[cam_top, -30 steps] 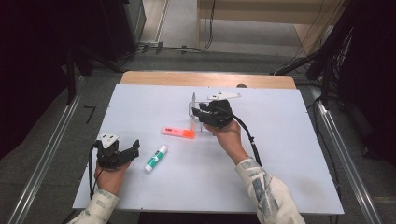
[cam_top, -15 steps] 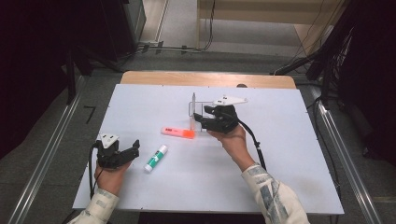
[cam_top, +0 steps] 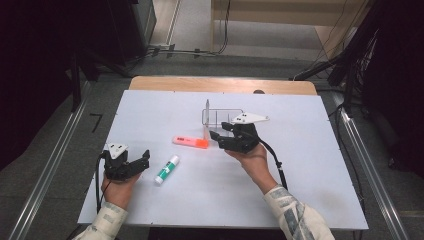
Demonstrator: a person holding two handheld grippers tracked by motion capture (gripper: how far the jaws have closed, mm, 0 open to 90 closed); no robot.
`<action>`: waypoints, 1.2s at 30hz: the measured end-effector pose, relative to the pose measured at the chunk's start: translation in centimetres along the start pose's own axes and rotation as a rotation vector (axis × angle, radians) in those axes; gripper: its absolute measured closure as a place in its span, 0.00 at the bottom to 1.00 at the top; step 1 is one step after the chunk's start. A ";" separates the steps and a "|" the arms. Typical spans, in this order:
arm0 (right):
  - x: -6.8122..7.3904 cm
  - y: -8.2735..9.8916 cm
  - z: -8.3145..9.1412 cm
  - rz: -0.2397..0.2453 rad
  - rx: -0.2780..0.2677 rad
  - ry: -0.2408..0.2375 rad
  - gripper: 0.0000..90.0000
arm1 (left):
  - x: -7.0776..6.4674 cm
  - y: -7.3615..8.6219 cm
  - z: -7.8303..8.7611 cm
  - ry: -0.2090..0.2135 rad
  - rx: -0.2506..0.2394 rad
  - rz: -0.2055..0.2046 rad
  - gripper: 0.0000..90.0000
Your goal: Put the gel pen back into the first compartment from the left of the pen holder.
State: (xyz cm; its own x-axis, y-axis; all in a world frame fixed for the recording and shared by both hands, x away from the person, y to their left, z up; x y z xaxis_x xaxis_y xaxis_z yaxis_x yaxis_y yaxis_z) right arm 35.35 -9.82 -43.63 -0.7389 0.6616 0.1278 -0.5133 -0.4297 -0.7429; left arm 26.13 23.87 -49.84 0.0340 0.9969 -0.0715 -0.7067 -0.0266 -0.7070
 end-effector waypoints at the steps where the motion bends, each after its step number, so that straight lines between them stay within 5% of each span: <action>1: 0.1 0.1 0.0 0.000 -0.001 -0.001 0.45 | 0.0 0.0 0.0 0.000 0.000 0.000 0.20; 22: -1.6 4.7 1.2 -0.043 0.042 0.050 0.33 | -0.1 0.0 -0.1 0.006 -0.001 -0.005 0.20; 36: -4.0 8.7 5.5 -0.096 0.059 0.114 0.31 | -0.2 0.0 -0.1 0.009 -0.007 -0.005 0.20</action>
State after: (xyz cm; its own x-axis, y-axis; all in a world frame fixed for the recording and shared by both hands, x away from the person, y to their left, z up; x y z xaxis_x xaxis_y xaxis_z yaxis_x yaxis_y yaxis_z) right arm 31.46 -19.59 -46.99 -0.6326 0.7655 0.1180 -0.6064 -0.3947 -0.6903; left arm 26.23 23.61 -49.91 0.0439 0.9962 -0.0747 -0.7018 -0.0225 -0.7120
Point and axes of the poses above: each handheld gripper's, and its own axes: z roughly backward along the jaws, y roughly out of its underside, x roughly to its left, the point moved 1 cm from there along -z, roughly forward along the jaws, and after that the axes turned 11 degrees about x, right-handed, at the moved point
